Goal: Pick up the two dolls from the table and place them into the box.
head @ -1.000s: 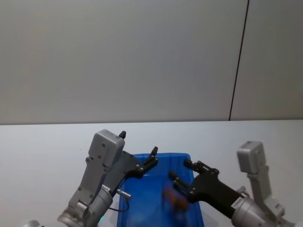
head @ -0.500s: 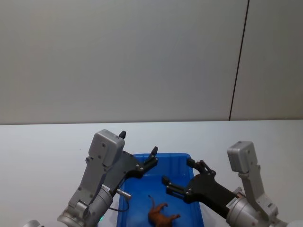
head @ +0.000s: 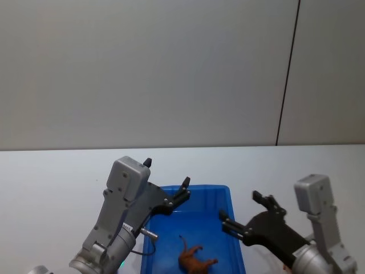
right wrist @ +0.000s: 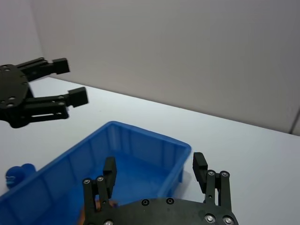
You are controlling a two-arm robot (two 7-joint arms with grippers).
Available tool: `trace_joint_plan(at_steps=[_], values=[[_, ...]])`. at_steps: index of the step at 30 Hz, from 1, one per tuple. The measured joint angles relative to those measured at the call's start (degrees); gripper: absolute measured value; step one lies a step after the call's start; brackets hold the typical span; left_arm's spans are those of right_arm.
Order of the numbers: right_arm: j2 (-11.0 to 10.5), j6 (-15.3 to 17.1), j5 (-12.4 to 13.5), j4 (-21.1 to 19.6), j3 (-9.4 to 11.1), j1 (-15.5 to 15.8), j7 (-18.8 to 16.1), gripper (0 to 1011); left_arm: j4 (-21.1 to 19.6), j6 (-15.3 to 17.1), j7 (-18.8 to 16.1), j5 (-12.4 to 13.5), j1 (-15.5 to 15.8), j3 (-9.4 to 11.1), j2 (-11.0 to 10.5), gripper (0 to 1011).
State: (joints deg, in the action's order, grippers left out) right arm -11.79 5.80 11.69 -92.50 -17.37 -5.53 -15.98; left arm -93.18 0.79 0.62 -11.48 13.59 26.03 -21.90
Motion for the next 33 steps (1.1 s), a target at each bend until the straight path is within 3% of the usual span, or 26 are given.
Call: trace_joint_plan(at_steps=[19,24,33], values=[[-4.3,5.9,0.3,-9.6,2.0,8.7,15.9,1001,0.0,0.0,0.0,0.0,0.0,0.0,0.0,1002],[-4.7,7.1,0.7,-9.5,2.4,10.1,18.5,1001,0.0,0.0,0.0,0.0,0.0,0.0,0.0,1002],[-4.3,7.3,1.0,-7.0,2.6,10.9,20.2,1001,0.0,0.0,0.0,0.0,0.0,0.0,0.0,1002]])
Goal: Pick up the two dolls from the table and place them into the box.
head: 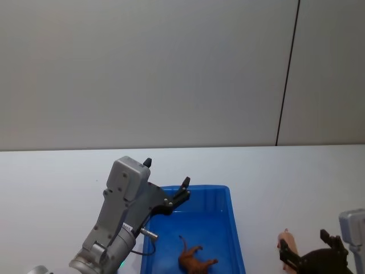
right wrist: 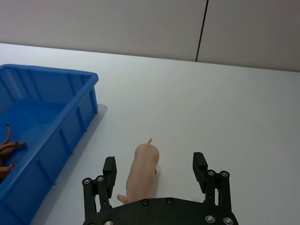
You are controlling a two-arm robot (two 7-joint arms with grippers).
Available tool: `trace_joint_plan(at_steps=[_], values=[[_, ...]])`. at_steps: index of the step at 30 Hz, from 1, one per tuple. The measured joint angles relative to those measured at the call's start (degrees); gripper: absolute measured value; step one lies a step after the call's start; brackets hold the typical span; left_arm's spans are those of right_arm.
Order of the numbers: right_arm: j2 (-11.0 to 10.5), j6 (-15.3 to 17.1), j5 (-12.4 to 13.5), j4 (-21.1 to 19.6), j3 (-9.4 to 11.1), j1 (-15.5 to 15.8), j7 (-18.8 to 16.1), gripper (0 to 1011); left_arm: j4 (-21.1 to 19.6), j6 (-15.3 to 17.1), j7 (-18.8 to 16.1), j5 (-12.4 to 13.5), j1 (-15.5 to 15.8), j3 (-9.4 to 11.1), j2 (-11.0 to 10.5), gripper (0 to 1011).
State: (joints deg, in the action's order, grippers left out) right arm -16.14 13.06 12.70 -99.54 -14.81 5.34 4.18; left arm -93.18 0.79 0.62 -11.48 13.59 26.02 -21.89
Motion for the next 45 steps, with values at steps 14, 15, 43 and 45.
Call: trace_joint_plan(at_steps=[14,15,43,45], values=[[1.7,-3.2,-0.6,5.2,-0.6,-0.8,-1.9,1001,0.0,0.0,0.0,0.0,0.0,0.0,0.0,1002],[1.9,-3.6,-0.7,5.7,-0.7,-1.0,-2.2,1001,0.0,0.0,0.0,0.0,0.0,0.0,0.0,1001],[3.7,-2.4,0.4,9.5,-0.8,-2.1,-3.7,420,0.0,0.0,0.0,0.0,0.0,0.0,0.0,1002],[3.7,-2.5,0.4,9.3,-0.7,-2.0,-3.7,392,0.0,0.0,0.0,0.0,0.0,0.0,0.0,1002]])
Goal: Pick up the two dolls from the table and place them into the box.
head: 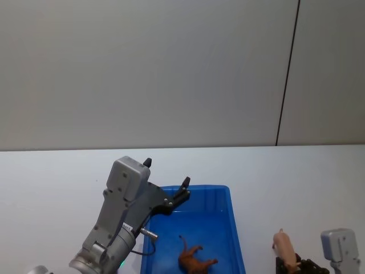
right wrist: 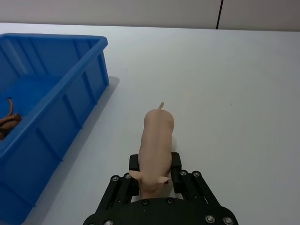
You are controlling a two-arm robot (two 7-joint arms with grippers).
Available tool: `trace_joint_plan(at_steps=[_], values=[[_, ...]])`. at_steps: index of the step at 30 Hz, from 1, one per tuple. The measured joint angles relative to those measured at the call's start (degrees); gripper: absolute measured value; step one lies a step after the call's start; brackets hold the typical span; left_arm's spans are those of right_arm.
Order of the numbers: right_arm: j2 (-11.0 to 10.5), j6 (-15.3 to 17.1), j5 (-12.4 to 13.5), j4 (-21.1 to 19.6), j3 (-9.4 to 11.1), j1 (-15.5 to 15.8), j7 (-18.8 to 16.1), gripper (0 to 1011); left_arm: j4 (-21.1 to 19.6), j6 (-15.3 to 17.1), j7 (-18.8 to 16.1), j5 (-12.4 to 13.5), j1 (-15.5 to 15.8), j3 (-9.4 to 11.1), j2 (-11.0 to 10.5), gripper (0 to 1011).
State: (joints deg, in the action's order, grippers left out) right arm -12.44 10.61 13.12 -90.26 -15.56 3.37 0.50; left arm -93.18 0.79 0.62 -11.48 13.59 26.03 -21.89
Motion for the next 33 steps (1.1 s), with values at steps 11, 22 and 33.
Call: trace_joint_plan(at_steps=[11,22,33], values=[[-0.4,-3.0,-1.3,-2.8,0.2,0.6,-0.9,363,0.0,0.0,0.0,0.0,0.0,0.0,0.0,1001],[-0.7,-7.6,-2.4,-4.6,0.3,-0.3,-5.9,363,0.0,0.0,0.0,0.0,0.0,0.0,0.0,1001],[0.6,-10.2,-2.3,-2.4,0.0,-4.6,-14.7,363,0.0,0.0,0.0,0.0,0.0,0.0,0.0,1002]])
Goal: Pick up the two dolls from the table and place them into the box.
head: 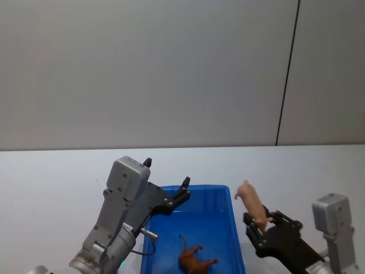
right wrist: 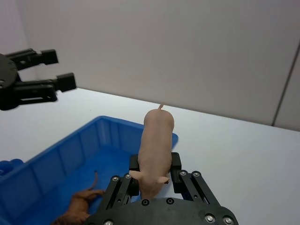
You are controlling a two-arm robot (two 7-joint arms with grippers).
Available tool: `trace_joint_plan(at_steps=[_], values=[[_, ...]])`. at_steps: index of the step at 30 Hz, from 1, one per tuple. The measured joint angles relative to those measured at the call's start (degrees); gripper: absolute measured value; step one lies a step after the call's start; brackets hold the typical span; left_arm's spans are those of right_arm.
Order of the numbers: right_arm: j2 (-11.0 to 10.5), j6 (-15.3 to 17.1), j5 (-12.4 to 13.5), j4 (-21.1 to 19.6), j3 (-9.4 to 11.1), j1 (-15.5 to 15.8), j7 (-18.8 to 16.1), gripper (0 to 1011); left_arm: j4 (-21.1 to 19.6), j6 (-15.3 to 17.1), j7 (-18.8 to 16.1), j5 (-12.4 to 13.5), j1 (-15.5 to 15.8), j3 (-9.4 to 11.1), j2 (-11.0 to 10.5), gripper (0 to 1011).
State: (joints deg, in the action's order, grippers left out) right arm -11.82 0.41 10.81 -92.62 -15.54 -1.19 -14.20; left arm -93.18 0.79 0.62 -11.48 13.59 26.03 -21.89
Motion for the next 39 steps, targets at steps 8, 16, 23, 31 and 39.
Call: trace_joint_plan(at_steps=[8,16,23,31,39], values=[[1.7,-0.4,-0.1,4.0,-0.5,-4.4,-6.5,363,0.0,0.0,0.0,0.0,0.0,0.0,0.0,1002],[3.9,0.1,-1.4,9.7,-1.3,-9.2,-11.6,577,0.0,0.0,0.0,0.0,0.0,0.0,0.0,1002],[5.2,0.8,-2.3,13.4,-1.7,-12.2,-13.0,795,0.0,0.0,0.0,0.0,0.0,0.0,0.0,1002],[5.6,1.6,-3.0,14.3,-1.8,-13.0,-10.7,1001,0.0,0.0,0.0,0.0,0.0,0.0,0.0,1002],[5.0,2.0,-3.4,12.1,-1.6,-11.5,-6.0,1001,0.0,0.0,0.0,0.0,0.0,0.0,0.0,1001]])
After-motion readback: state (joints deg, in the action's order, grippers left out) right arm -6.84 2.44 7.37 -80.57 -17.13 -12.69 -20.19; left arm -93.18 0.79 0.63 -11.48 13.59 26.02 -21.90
